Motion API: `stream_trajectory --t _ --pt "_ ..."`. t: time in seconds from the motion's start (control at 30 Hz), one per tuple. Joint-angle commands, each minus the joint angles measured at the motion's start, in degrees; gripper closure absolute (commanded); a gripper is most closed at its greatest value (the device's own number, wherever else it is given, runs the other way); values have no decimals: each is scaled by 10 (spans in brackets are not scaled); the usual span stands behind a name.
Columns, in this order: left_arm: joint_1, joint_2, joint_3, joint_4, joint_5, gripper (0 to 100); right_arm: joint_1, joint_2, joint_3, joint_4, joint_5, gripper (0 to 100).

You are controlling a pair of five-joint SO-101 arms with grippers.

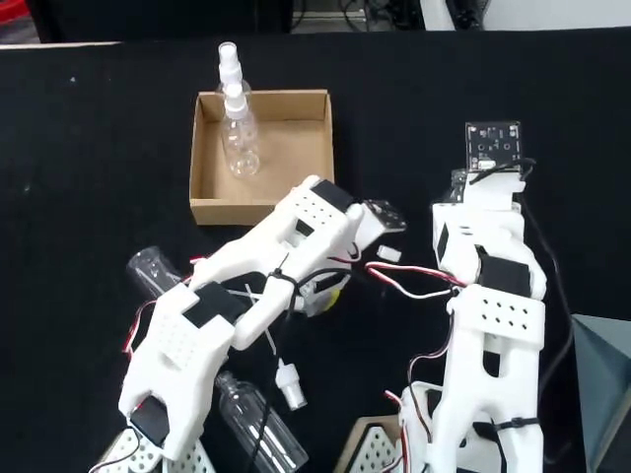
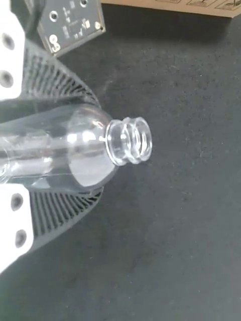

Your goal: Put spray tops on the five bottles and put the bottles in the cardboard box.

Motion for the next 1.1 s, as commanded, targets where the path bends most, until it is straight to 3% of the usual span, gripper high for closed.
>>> stream_trajectory --t 0.0,0.2,0.4,0.83,1.07 --pt "-4 -6 -17 10 -9 848 11 -22 -14 -14 -3 960" --pt "0 -6 -91 90 -13 847 11 -22 -14 -14 -3 960" --pt "-4 0 -125 130 -86 847 11 -22 -15 -14 -3 960" --pt "-15 2 -95 127 -161 791 12 -21 -14 -28 -3 960" --pt "-31 1 -47 53 -171 792 12 -21 -14 -28 -2 960"
